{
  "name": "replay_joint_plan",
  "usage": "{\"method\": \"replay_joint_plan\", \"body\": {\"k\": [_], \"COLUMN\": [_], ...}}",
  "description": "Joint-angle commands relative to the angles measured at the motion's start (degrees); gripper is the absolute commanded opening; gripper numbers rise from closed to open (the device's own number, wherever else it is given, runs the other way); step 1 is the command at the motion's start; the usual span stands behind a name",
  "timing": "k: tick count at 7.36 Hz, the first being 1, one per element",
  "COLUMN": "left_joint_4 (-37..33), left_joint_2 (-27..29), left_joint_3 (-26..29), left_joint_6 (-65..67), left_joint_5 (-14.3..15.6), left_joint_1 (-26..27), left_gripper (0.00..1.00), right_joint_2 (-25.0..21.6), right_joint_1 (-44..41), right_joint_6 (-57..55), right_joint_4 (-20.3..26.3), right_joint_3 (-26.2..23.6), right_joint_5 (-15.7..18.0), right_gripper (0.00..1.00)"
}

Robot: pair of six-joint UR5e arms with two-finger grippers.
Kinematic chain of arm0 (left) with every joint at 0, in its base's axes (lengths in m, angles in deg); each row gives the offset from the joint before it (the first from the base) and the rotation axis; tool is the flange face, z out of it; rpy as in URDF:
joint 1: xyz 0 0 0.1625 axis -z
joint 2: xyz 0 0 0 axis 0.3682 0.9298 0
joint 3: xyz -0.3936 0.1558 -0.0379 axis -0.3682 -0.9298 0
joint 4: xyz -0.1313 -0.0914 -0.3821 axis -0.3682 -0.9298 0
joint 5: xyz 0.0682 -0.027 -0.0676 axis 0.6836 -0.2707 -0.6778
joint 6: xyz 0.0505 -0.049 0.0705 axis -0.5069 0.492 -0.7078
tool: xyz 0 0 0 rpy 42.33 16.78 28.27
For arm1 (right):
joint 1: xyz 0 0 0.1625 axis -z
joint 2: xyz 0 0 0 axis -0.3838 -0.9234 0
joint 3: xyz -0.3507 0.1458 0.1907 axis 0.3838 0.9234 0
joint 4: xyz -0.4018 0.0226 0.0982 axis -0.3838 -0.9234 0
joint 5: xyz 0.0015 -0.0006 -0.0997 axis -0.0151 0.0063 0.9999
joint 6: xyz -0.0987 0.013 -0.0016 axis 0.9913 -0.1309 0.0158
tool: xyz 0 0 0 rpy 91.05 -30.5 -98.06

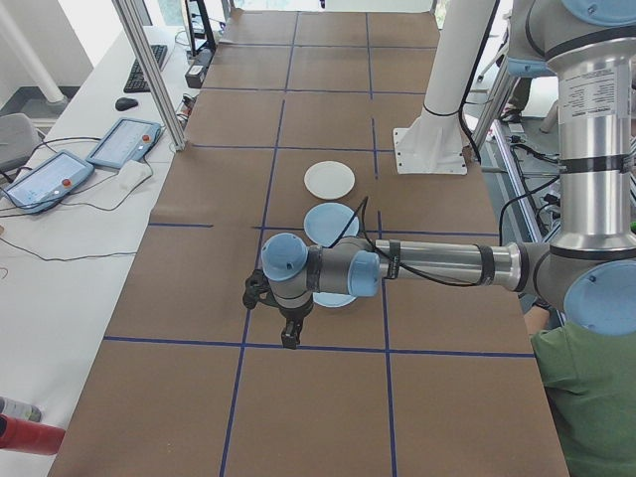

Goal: Stack plate in center

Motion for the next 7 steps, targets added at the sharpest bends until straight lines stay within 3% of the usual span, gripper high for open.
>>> {"method": "replay_joint_plan", "body": {"k": [1,6,7], "left_joint_4": [-14.1,-43.6,-45.1], "left_joint_2": [-0.2,-0.2,-0.2], "left_joint_3": [3.3,15.7,16.0], "left_joint_6": [12.5,35.1,36.6], "left_joint_5": [-0.6,-0.2,-0.2], "left_joint_1": [-7.4,-22.5,-23.8], "left_gripper": [1.00,0.98,0.78], "right_joint_2": [0.0,0.0,0.0], "right_joint_1": [0.0,0.0,-0.1], "right_joint_6": [0.0,0.0,0.0], "right_joint_4": [0.0,0.0,0.0], "right_joint_3": [0.0,0.0,0.0], "right_joint_5": [0.0,0.0,0.0], "right_gripper": [1.00,1.00,1.00]}}
